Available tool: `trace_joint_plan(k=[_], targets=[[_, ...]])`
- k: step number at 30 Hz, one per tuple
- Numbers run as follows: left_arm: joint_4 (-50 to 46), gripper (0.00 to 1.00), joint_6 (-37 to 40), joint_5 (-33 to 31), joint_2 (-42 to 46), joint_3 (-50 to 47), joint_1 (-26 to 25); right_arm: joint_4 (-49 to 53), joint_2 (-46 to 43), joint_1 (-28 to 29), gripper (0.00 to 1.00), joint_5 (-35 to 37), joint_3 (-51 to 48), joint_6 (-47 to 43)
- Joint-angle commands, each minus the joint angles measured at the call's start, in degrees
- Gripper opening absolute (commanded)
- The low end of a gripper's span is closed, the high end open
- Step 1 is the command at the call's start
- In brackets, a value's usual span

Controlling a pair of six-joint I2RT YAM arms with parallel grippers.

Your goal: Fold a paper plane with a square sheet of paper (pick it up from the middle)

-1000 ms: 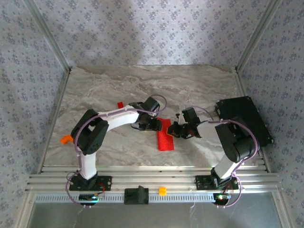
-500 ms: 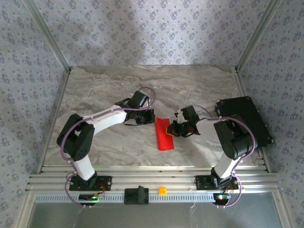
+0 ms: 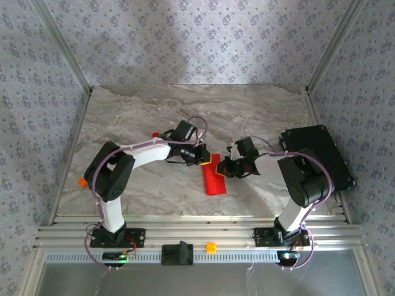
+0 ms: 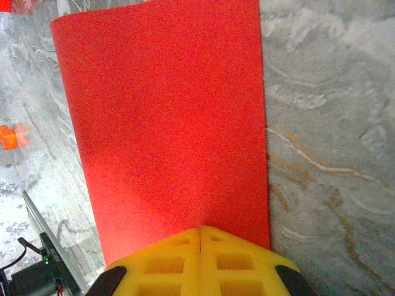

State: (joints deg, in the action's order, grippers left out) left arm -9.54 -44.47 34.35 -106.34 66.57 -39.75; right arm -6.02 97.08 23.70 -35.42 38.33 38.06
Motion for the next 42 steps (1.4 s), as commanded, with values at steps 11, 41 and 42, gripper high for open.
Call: trace_joint_plan(k=[11,41,42], targets=[[0.89,0.00,-0.19,3.94,-5.66,-0.24,-0.04,6.48,3.80,0.25,0.00,7.65,-2.04,-0.37],[-1.52,0.00,2.89,2.78,-7.14,1.34,4.03,6.28,3.19,0.55,0.00,9.95,-3.82,-0.01],[-1.13,0.00,2.80,3.00,-7.72,1.14,4.14,6.15,3.18,0.56,0.00,9.93,-3.87,-0.01]])
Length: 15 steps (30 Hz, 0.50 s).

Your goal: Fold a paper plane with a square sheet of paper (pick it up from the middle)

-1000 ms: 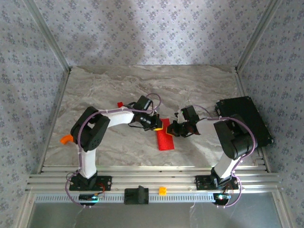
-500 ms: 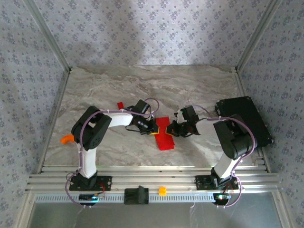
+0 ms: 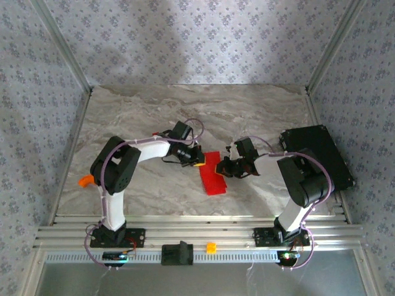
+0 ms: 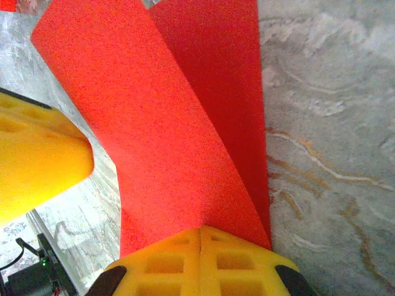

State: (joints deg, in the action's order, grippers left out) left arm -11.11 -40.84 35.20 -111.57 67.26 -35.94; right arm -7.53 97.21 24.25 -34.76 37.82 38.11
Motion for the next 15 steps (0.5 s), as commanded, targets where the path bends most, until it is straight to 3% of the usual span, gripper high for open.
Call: trace_joint_plan(k=[1,9,15], targets=[[0.52,0.00,-0.69,1.75,-2.98,0.15,0.35,7.54,3.17,0.05,0.00,9.28,-3.44,0.04],[-1.70,0.00,0.78,-4.49,-4.43,-1.28,2.78,6.83,3.40,0.01,0.00,9.02,-3.99,0.21],[-1.66,0.00,1.14,-0.84,-0.90,2.14,2.65,5.61,3.18,-0.08,0.00,8.90,-4.41,1.00]])
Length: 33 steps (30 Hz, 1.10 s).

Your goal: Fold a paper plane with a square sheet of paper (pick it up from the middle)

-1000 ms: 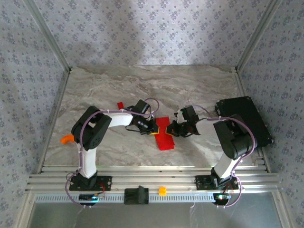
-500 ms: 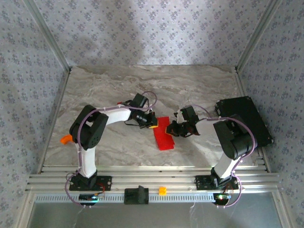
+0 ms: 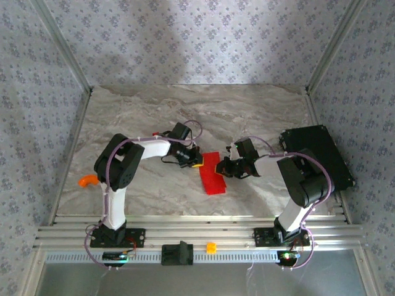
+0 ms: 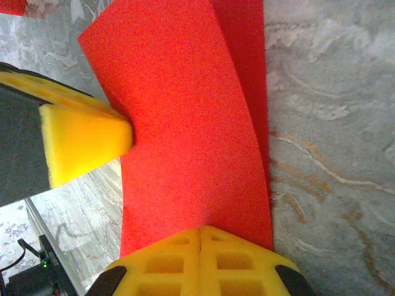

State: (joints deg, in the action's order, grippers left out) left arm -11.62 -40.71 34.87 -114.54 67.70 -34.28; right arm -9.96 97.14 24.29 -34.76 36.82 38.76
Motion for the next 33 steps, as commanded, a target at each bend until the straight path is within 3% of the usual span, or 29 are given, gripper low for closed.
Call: trace_joint_plan(k=[1,9,17,33], targets=[[-0.72,0.00,0.90,0.58,2.90,1.95,0.89,8.03,3.23,-0.13,0.00,8.77,-3.41,0.39],[-2.00,0.00,3.72,6.31,2.65,3.09,-0.44,8.19,3.09,-0.22,0.00,8.86,-3.67,0.34],[-3.86,0.00,6.68,3.19,-4.16,4.63,0.04,6.68,3.91,-0.13,0.00,8.79,-4.02,1.17],[2.88,0.00,-1.11,-2.17,-4.15,4.79,5.36,6.14,4.34,-0.28,0.00,8.48,-4.83,1.15]])
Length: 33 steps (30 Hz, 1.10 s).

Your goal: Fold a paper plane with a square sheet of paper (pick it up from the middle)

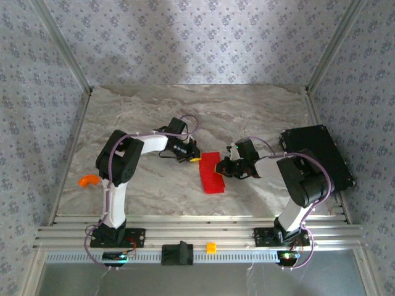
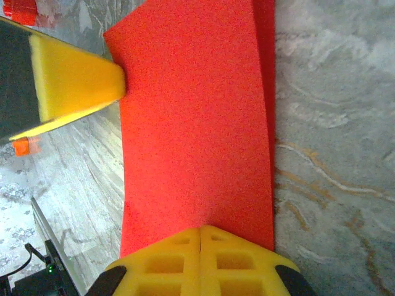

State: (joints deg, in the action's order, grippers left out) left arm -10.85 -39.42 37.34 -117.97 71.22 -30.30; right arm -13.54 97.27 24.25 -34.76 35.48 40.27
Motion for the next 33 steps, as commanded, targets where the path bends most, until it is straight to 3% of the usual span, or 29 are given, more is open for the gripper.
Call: trace_joint_plan(k=[1,13,21,28,33], targets=[[2.26,0.00,-2.84,-5.00,-0.68,1.50,1.39,9.69,4.22,-0.17,0.00,8.50,-3.50,-0.36],[0.88,0.00,-5.42,-8.02,0.75,4.06,0.71,9.57,3.99,-0.17,0.00,8.42,-3.41,-0.06],[-0.84,0.00,-3.75,-10.12,7.52,0.81,-2.05,7.56,3.69,0.01,0.00,8.96,-3.99,2.06],[2.37,0.00,-5.26,-0.98,10.72,-4.44,-6.23,4.14,4.18,0.66,0.00,9.89,-4.73,4.81],[2.50,0.00,-5.55,1.03,10.13,-6.33,-7.98,4.40,4.26,0.55,0.00,10.07,-4.55,4.74]])
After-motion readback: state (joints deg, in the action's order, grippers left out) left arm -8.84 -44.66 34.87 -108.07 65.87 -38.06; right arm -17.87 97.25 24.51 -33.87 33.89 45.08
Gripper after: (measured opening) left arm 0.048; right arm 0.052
